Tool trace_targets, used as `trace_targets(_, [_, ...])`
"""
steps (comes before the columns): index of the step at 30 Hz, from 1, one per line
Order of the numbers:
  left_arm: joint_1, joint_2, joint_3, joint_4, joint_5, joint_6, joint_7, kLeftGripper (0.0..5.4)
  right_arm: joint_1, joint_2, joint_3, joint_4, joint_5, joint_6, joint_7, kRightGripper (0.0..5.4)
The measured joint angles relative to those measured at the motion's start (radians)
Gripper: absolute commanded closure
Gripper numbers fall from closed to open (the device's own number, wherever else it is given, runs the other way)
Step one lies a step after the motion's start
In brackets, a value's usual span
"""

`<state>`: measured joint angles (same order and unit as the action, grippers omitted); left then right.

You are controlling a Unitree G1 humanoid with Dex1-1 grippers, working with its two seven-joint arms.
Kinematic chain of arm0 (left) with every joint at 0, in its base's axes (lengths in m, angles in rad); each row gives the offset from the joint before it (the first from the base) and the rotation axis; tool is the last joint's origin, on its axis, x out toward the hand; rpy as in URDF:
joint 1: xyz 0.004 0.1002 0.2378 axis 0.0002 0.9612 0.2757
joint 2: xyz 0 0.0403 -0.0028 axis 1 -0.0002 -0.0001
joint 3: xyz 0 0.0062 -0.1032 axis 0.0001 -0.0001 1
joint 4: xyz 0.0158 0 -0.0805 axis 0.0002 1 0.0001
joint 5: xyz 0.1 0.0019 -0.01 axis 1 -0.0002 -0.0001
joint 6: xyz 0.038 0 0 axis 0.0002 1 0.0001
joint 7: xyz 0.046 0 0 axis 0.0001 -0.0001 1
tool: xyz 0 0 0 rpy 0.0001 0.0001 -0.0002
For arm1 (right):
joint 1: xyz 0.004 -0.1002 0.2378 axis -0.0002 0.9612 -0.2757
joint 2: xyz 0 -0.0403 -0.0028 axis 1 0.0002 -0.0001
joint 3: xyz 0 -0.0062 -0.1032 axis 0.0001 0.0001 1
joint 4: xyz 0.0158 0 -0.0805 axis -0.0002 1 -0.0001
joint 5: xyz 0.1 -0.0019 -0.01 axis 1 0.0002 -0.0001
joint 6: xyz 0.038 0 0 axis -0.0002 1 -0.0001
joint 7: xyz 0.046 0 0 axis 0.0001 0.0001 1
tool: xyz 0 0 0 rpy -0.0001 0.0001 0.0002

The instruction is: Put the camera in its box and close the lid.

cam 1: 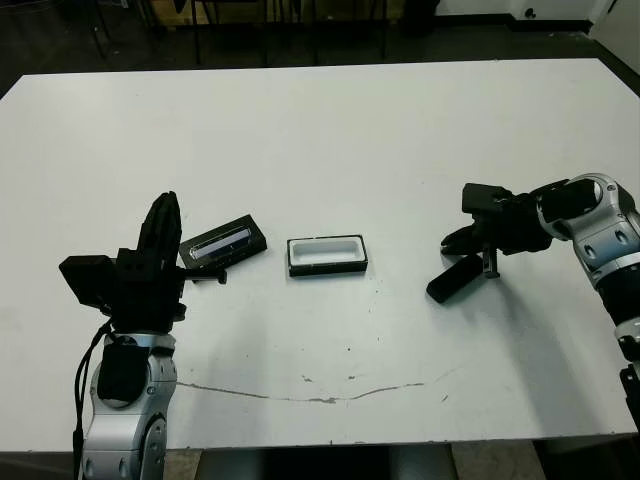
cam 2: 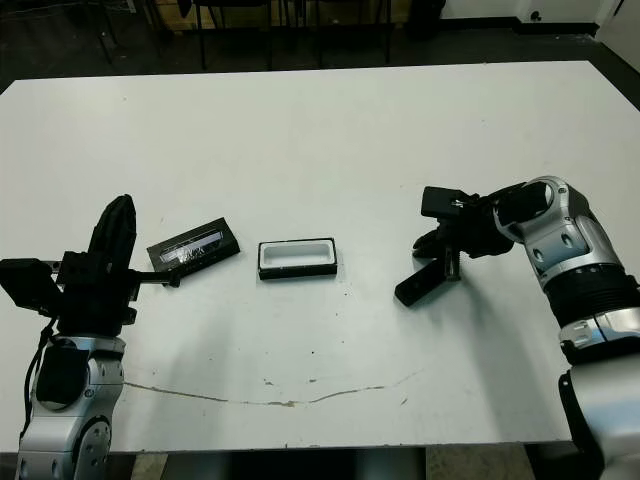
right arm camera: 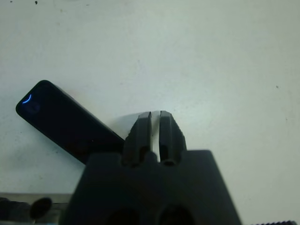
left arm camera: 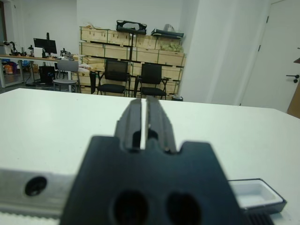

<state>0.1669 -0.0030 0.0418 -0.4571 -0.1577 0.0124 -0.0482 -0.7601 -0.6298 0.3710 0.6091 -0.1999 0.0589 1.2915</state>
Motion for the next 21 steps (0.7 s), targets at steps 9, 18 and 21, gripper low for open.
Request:
trace_targets(9, [0.002,0.0,0.001,-0.001,-0.003,0.0,0.0,5.39,0.002,-0.037,0.005,-0.006,-0.008,0.004,0.051,5.4])
trace_targets(18, [0.002,0.0,0.0,-0.002,-0.003,0.004,0.001,5.39,0.053,-0.081,-0.006,-0.111,0.014,0.096,0.095,5.4])
trace_targets(21, [0.002,-0.001,-0.002,-0.003,-0.004,0.005,0.001,5.39,0.075,-0.092,-0.018,-0.139,0.027,0.103,0.094,5.4])
